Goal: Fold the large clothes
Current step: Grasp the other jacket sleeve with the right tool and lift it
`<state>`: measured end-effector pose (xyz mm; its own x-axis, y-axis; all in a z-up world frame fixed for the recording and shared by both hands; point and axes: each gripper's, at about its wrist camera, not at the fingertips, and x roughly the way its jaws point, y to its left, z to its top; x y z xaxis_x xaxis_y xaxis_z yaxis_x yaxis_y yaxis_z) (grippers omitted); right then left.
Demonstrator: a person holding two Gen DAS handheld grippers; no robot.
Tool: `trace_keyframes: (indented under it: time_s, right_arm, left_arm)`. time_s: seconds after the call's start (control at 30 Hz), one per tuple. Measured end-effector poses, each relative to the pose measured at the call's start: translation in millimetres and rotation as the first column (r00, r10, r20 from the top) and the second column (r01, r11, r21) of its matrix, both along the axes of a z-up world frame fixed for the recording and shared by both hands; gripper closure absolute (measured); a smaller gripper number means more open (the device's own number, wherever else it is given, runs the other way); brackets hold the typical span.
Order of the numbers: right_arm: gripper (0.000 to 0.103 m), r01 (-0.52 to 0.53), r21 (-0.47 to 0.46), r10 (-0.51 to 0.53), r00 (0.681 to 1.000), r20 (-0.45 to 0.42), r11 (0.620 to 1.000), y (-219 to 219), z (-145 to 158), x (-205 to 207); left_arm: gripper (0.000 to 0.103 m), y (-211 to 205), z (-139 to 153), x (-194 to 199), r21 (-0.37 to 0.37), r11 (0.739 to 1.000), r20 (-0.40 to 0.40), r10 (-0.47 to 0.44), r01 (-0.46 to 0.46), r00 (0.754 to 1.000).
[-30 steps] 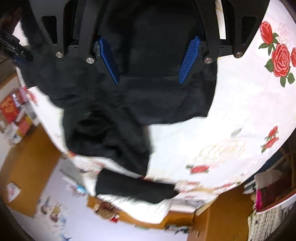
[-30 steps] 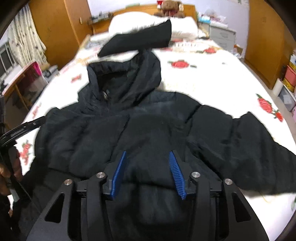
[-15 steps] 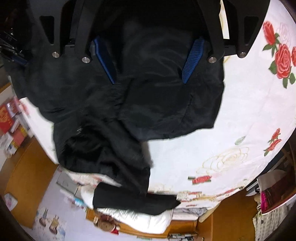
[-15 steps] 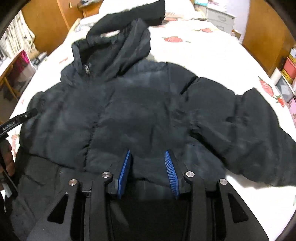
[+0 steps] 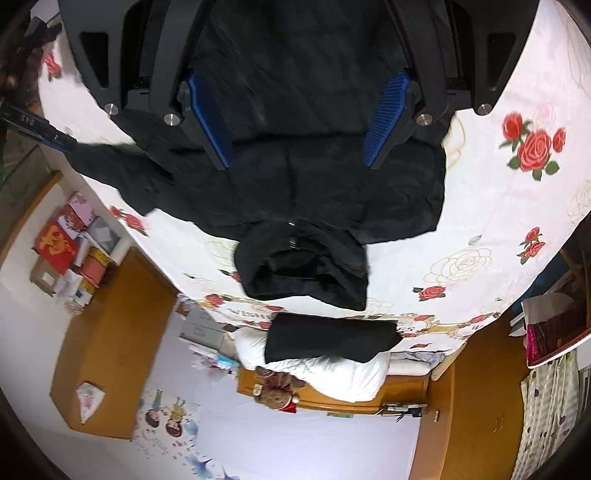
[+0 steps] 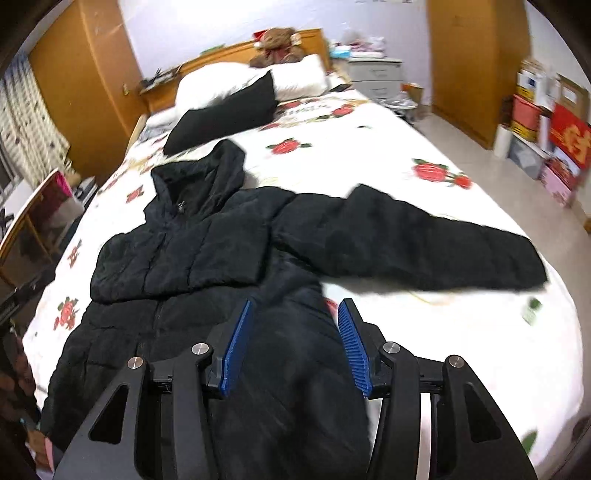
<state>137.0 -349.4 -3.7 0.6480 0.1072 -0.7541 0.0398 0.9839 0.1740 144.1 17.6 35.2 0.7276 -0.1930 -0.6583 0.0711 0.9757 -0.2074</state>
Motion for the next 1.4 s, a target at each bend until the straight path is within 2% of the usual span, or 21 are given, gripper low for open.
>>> trace_keyframes:
  time_s: [0.2, 0.5, 0.57, 0.63, 0.67, 0.8, 0.97, 1.13, 1.4]
  right_arm:
    - [0.054, 0.085, 0.031, -0.085, 0.996, 0.0, 0.996, -44.0, 2.3, -36.4]
    - [0.054, 0.199, 0.076, -0.198, 0.98, -0.022, 0.977, -97.1, -11.0, -48.9]
    - [0.054, 0.221, 0.085, -0.219, 0.975, -0.031, 0.972, -107.7, -17.7, -46.5]
    - [0.042, 0.25, 0.096, -0.247, 0.968, -0.043, 0.964, -121.4, -26.7, -41.8]
    - [0.04, 0.263, 0.1, -0.26, 0.965, -0.046, 0.96, -127.9, -30.4, -39.6]
    - [0.039, 0.332, 0.139, -0.324, 0.943, -0.076, 0.933, -163.0, -48.9, -26.8]
    - [0.039, 0.435, 0.181, -0.413, 0.899, -0.147, 0.882, -212.4, -80.9, -4.6]
    - [0.039, 0.498, 0.217, -0.459, 0.864, -0.207, 0.839, -245.0, -111.9, 17.1]
    - [0.037, 0.537, 0.221, -0.508, 0.843, -0.177, 0.814, -262.2, -126.2, 44.3]
  left_arm:
    - [0.029, -29.5, 9.5, -31.7, 0.006, 1.0, -0.003, -0.025, 0.025, 1.0]
    - [0.029, -66.4, 8.1, -26.6, 0.032, 0.996, -0.021, -0.083, 0.083, 0.996]
    - [0.029, -72.4, 5.3, -20.3, 0.039, 0.995, -0.028, -0.088, 0.089, 0.996]
    - [0.029, -78.3, 2.5, -14.1, 0.044, 0.995, -0.033, -0.087, 0.088, 0.996]
    - [0.029, -81.2, 0.9, -11.6, 0.047, 0.995, -0.036, -0.087, 0.088, 0.996]
    - [0.029, -90.1, -6.6, 1.6, 0.056, 0.994, -0.048, -0.092, 0.094, 0.995]
    - [0.029, -96.7, -18.8, 17.1, 0.059, 0.993, -0.068, -0.097, 0.102, 0.993]
    - [0.029, -99.1, -34.2, 30.4, 0.075, 0.992, -0.096, -0.096, 0.103, 0.991]
    - [0.029, -92.8, -58.9, 52.6, 0.088, 0.993, -0.137, -0.069, 0.082, 0.988]
